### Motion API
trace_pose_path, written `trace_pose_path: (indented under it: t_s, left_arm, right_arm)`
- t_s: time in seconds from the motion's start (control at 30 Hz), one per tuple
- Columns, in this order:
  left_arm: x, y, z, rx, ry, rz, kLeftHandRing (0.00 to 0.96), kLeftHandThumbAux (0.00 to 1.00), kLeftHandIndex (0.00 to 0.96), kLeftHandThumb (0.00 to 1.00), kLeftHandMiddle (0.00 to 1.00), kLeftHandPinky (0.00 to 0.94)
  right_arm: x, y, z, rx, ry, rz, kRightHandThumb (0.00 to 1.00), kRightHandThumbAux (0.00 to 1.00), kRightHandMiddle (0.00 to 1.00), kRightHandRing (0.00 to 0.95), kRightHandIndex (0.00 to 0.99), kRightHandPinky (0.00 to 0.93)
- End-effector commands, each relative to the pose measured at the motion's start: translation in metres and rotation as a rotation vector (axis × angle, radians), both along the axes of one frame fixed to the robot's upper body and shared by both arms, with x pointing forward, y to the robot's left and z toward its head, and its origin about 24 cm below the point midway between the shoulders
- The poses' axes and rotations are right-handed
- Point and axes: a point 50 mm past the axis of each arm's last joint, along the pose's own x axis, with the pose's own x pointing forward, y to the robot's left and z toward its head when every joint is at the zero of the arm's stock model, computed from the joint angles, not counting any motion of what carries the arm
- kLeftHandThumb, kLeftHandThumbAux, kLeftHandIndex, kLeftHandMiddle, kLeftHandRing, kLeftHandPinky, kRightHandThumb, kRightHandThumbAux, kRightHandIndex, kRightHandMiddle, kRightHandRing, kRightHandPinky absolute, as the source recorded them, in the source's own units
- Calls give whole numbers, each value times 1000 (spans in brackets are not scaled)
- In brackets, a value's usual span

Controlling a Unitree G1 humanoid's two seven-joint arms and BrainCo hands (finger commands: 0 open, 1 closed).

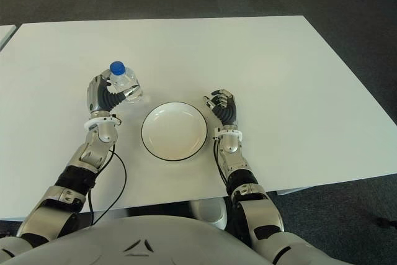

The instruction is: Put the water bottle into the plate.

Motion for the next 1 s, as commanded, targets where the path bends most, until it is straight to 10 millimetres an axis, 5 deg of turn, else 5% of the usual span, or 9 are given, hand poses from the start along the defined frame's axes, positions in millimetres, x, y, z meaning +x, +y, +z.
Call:
trace_pose_path:
  t_s: [0.03, 1.0]
  left_arm:
    - [-2, 2, 20, 8, -85, -39, 877, 670, 395, 851, 535, 857]
    - [-37, -26, 52, 96, -277, -286, 882, 670, 396, 851, 533, 825]
  right_arm:
    - [-4, -1, -8, -8, 50, -9, 707, 728, 627, 640, 433, 631]
    - [-3, 0, -8, -5, 53, -3, 708, 728, 625, 637, 433, 636]
